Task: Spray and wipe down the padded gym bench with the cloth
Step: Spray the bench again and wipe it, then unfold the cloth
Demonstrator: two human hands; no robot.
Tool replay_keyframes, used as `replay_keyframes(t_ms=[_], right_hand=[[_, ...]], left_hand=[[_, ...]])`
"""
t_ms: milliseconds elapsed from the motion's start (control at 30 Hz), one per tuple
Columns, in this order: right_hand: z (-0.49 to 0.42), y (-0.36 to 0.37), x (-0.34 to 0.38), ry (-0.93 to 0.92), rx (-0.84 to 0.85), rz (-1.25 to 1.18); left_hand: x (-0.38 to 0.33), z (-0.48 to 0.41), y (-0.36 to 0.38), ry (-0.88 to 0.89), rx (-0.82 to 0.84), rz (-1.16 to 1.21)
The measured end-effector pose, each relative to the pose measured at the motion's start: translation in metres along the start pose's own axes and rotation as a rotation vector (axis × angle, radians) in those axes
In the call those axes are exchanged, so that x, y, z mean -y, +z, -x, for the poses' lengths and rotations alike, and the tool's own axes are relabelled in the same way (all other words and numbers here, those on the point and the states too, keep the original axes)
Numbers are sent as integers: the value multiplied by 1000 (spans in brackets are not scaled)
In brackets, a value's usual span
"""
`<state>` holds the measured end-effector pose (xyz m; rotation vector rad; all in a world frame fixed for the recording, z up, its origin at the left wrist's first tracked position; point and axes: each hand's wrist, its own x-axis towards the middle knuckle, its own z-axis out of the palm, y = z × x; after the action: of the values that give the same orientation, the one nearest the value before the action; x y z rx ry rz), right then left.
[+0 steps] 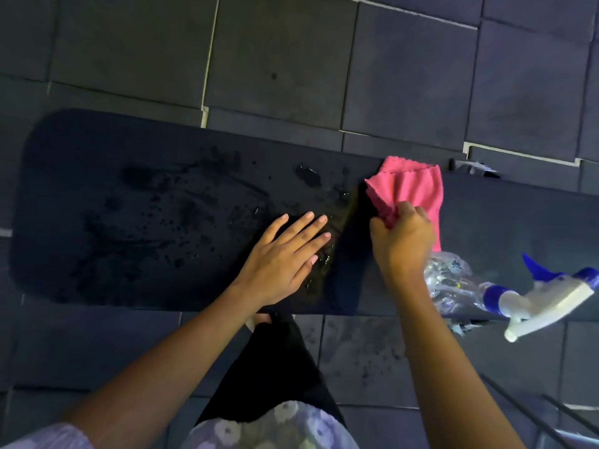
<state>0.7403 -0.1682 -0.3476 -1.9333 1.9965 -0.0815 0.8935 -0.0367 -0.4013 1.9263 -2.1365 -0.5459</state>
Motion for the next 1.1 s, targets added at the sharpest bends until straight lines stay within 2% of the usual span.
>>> replay_keyframes(t_ms=[67,233,300,400,467,533,667,767,967,1100], right_hand=[[0,-3,15,-20,15,-59],[13,2,45,-107,271,-8],[10,-5,41,-131,284,-7],[2,-10,24,-244,246,197],[-4,-2,11,-341,322,308],[-5,14,0,-369,380,308],[-3,45,-4,-306,178,240],[-6,59,6,-202,92,205],[-2,72,42,-89,42,205],[5,81,70,-165,74,225]], left_hand=[[1,-3,-4,-11,8,-12],[3,-4,-19,-148,47,-62],[6,-3,-24,-223,79,-74],[14,-3,-26,-227,119,-119],[18,-1,-24,-208,121,-141],[21,1,-19,-217,88,-142],[25,2,-11,-230,28,-104],[34,4,-10,-252,6,-97],[56,13,-19,-319,-56,-64],[75,21,-29,-351,-80,-32]])
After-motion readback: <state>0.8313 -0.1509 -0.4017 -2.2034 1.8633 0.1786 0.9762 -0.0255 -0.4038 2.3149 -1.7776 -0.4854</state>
